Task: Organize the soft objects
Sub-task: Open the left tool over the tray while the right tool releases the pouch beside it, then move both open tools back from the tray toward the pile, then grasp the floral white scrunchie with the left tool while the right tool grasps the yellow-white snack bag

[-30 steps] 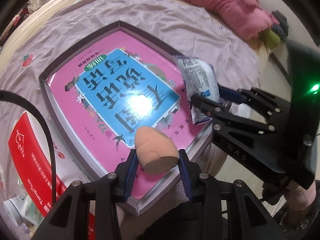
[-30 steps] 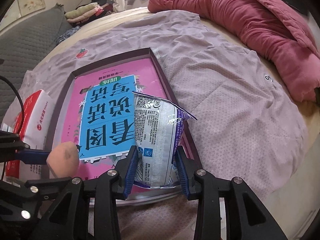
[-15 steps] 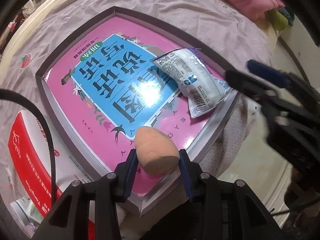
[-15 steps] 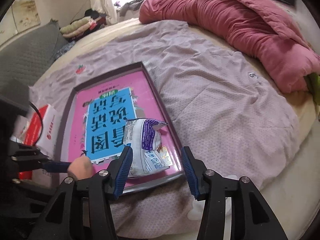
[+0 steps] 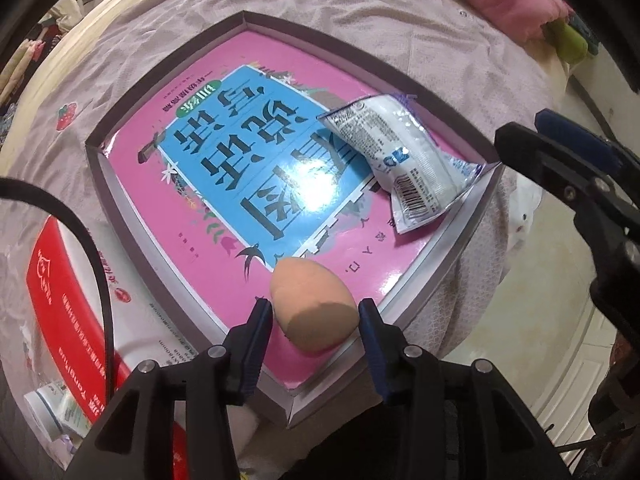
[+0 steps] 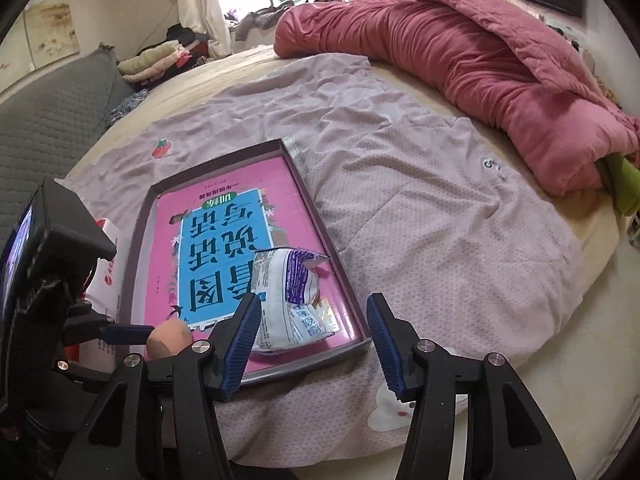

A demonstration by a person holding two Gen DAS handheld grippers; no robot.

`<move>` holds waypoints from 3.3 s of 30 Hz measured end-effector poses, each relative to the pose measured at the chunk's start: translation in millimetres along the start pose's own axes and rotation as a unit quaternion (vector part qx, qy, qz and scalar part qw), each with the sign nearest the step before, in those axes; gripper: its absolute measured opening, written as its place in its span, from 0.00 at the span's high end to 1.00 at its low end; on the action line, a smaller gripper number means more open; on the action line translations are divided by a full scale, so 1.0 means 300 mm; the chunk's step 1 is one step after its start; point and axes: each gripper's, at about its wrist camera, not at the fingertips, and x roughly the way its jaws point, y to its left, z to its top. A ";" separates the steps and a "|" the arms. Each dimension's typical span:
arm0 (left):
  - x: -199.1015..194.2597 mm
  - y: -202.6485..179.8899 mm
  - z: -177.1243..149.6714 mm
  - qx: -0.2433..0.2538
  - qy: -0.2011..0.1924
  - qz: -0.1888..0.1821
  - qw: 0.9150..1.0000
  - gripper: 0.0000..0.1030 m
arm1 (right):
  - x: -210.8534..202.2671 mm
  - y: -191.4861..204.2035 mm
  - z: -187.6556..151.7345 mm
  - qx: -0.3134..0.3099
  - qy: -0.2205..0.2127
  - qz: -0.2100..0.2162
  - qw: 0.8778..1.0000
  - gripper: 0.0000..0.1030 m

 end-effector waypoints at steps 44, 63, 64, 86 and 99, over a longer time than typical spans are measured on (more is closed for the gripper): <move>-0.587 0.341 -0.288 -0.100 -0.213 -0.076 0.969 0.24 | -0.367 0.235 0.093 -0.030 -0.099 -0.070 0.992 0.28; -0.794 0.695 -0.642 -0.206 -0.276 -0.023 0.939 0.24 | -0.533 0.540 0.113 -0.094 -0.150 -0.002 0.984 0.27; -0.796 0.717 -0.662 -0.213 -0.277 -0.020 0.937 0.24 | -0.534 0.563 0.109 -0.098 -0.150 0.005 0.984 0.27; -0.559 0.958 -1.022 -0.324 -0.209 -0.015 0.923 0.24 | -0.406 0.899 -0.139 -0.159 -0.073 0.109 0.978 0.27; -0.374 0.891 -1.052 -0.326 -0.162 -0.045 0.930 0.24 | -0.264 0.915 -0.299 -0.181 0.012 0.119 0.976 0.27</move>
